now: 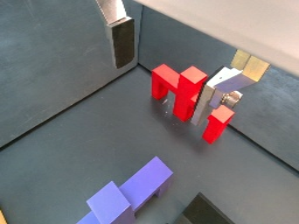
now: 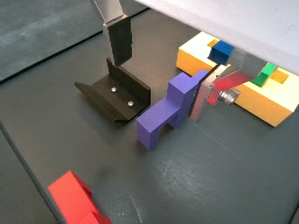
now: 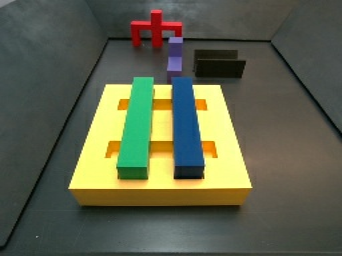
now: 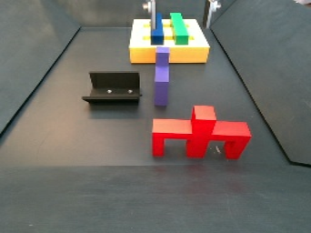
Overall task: Pick up the purple object. Move up. Move to above the board. Insert the purple object.
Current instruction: Pick up the purple object.
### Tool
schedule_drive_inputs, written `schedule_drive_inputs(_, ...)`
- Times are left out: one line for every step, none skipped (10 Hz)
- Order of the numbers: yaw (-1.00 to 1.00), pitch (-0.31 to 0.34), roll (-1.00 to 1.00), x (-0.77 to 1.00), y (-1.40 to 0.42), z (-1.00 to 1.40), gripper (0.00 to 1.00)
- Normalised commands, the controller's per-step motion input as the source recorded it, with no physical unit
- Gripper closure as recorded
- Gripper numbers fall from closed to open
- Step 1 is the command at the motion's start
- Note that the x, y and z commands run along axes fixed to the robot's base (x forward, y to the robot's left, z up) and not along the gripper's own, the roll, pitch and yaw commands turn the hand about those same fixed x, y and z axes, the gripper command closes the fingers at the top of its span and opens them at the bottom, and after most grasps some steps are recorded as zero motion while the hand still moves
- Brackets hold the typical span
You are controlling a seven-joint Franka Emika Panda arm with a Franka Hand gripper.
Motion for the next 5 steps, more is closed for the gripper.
schedule_drive_inputs(-0.66, -0.06, -0.24, 0.17, -0.09, -0.11, 0.0)
schedule_drive_inputs(-0.79, -0.096, -0.2, 0.05, -0.12, -0.01, 0.0)
schedule_drive_inputs(-0.82, -0.064, -0.21, 0.03, -0.11, 0.0, 0.0)
schedule_drive_inputs(-0.84, -0.053, -0.19, 0.01, -0.12, 0.0, 0.0)
schedule_drive_inputs(-0.87, -0.07, -0.18, 0.0, -0.13, 0.0, 0.0)
